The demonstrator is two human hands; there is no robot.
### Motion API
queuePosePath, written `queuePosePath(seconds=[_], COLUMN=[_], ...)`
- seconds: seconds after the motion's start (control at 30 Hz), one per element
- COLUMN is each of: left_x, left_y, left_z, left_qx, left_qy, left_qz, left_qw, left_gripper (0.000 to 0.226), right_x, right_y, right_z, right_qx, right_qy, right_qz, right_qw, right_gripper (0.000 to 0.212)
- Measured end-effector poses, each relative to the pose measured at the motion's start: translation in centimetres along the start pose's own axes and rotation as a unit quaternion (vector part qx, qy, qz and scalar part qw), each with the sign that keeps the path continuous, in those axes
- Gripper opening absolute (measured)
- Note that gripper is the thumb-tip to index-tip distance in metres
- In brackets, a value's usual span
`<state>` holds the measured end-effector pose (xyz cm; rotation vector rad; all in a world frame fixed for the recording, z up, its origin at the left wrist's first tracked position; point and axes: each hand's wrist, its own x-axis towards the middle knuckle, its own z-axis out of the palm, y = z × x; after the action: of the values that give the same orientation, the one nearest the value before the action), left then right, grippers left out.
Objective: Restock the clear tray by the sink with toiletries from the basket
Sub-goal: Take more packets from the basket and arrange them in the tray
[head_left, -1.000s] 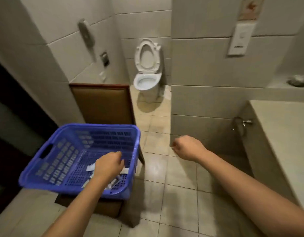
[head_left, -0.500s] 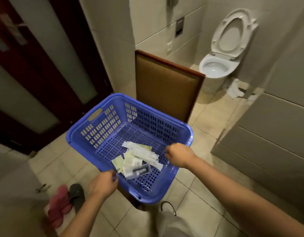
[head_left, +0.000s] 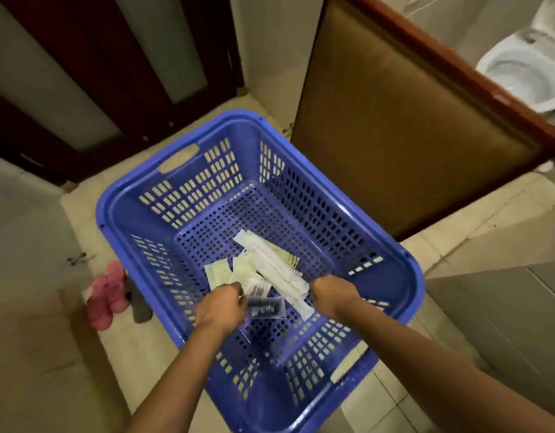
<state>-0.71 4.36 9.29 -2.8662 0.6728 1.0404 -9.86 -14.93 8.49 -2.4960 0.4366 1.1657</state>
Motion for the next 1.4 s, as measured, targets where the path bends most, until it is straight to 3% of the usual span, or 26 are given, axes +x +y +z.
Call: queuePosePath(seconds=[0.23, 0.4, 0.67, 0.8, 0.93, 1.0, 1.1, 1.27, 1.33, 1.4], left_x=[6.3, 10.4, 11.9, 12.2, 13.0, 13.3, 13.3, 13.6, 13.7, 14.0], left_y=[0.6, 2.3, 4.3, 4.5, 4.9, 4.9, 5.0, 4.9, 5.0, 5.0], left_z=[3.6, 6.5, 10.0, 11.7, 12.4, 12.7, 13.0, 12.8, 12.5, 12.2], left_qx=[0.024, -0.003, -0.055, -0.188, -0.377, -0.431, -0.477, -0.51, -0.518, -0.5], left_qy=[-0.06, -0.079, -0.127, -0.124, -0.086, -0.078, -0.084, -0.092, -0.097, -0.099], left_qz=[0.006, -0.012, -0.019, -0.04, -0.149, -0.189, -0.225, -0.25, -0.256, -0.259], left_qw=[0.998, 0.997, 0.99, 0.974, 0.91, 0.879, 0.845, 0.818, 0.811, 0.82], left_gripper=[0.032, 0.037, 0.037, 0.035, 0.033, 0.026, 0.016, 0.014, 0.005, 0.022], right_x=[9.4, 14.4, 17.0, 17.7, 18.4, 18.6, 18.9, 19.2, 19.2, 19.1], right_y=[0.4, 0.1, 0.0, -0.3, -0.2, 0.2, 1.3, 2.9, 3.2, 3.0], right_z=[2.5, 4.7, 7.1, 7.3, 7.0, 6.6, 5.5, 2.9, 2.1, 1.6], right_qx=[0.032, 0.066, 0.074, 0.083, 0.149, 0.227, 0.335, 0.53, 0.554, 0.555], right_qy=[-0.029, -0.004, 0.041, 0.055, 0.032, 0.027, 0.016, 0.056, 0.089, 0.107], right_qz=[0.039, 0.057, 0.076, 0.091, 0.082, 0.094, 0.108, 0.169, 0.165, 0.157], right_qw=[0.998, 0.996, 0.993, 0.991, 0.985, 0.969, 0.936, 0.829, 0.811, 0.81], right_gripper=[0.016, 0.041, 0.04, 0.028, 0.019, 0.016, 0.029, 0.013, 0.012, 0.007])
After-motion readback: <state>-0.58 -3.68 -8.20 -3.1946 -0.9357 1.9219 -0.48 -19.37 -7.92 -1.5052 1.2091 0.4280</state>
